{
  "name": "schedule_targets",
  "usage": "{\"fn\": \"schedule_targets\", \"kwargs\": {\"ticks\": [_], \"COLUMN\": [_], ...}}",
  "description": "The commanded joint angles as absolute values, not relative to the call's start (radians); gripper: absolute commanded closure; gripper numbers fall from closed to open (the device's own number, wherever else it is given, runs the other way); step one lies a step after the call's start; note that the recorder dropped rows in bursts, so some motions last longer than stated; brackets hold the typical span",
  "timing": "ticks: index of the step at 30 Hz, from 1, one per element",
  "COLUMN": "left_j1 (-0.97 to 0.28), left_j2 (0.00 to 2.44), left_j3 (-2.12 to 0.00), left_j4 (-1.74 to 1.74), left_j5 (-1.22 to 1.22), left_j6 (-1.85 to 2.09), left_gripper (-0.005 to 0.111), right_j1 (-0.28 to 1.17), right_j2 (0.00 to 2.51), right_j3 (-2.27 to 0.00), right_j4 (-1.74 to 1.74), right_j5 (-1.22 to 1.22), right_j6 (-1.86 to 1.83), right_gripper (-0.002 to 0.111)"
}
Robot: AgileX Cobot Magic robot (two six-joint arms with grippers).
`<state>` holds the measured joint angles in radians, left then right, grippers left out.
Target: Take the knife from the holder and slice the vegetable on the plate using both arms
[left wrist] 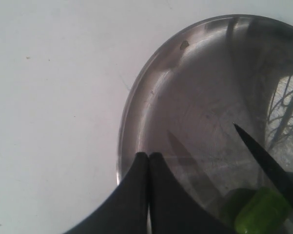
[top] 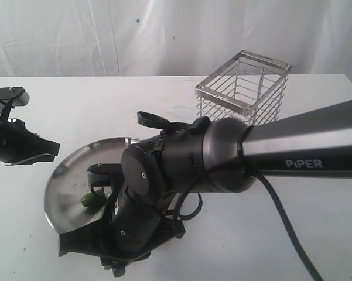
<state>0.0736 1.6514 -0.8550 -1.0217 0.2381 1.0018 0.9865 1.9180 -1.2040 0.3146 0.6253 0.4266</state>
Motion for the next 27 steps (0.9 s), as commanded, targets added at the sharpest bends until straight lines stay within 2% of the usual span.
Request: {"fn": "schedule_targets", "kwargs": {"ticks": [1, 27], "left_j1": [0.079, 0.079], "left_j2": [1.649, 1.649], "left_j3": [-0.849, -0.849], "left_j4": [-1.039, -1.039], "left_j5": [0.256, 0.256], "left_j6": [0.994, 0.994], "left_gripper": [0.107, 0.107], "right_j1": [0.988, 0.988], "right_j2": [1.917, 1.945], "right_j3": [-1.208, -1.208], "right_j4": [0.321, 0.392], "right_j5": [0.616, 0.570], "right_j6": [0.416, 0.331], "right_gripper": [0.108, 0.108]}}
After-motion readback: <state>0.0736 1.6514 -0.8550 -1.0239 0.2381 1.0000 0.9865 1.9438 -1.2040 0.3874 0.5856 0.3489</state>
